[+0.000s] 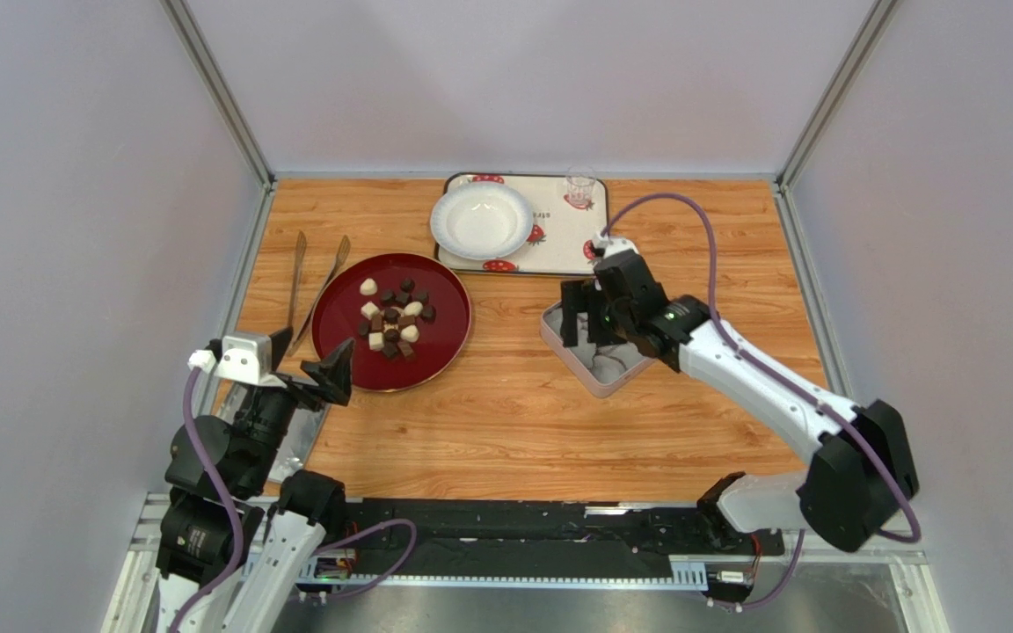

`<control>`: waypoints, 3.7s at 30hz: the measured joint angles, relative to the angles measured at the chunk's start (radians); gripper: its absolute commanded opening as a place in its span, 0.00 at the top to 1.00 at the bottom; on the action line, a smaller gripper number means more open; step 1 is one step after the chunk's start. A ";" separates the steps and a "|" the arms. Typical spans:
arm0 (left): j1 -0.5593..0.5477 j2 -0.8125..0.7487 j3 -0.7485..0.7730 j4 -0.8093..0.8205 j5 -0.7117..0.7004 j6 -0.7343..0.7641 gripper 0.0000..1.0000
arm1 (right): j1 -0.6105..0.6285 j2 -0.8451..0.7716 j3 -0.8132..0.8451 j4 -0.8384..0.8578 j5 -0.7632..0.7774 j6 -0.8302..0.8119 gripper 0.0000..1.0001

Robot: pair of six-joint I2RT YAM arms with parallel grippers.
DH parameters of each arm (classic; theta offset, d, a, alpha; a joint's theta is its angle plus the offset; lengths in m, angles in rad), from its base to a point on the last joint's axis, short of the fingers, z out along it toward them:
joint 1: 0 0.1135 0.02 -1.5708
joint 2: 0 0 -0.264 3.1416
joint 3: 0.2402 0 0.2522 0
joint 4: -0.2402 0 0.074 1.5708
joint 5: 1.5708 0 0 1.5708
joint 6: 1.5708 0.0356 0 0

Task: Pack the chocolate

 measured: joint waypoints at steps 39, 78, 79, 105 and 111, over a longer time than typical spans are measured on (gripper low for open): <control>0.000 0.346 0.016 -0.019 -0.026 -0.036 0.02 | -0.166 -0.189 -0.450 0.192 -0.094 0.051 0.02; 0.108 0.961 0.254 -0.101 -0.150 -0.182 0.07 | -0.367 -0.460 -0.303 -0.015 -0.156 0.040 0.08; 0.129 0.984 0.263 -0.104 -0.148 -0.176 0.08 | -0.364 -0.460 -0.308 -0.016 -0.160 0.037 0.08; 0.555 1.909 0.891 -0.150 -0.017 0.003 0.39 | -0.246 -0.491 -0.370 0.014 -0.156 -0.039 0.10; 0.602 2.044 0.980 -0.210 0.027 0.011 0.53 | -0.246 -0.472 -0.370 0.014 -0.156 -0.045 0.10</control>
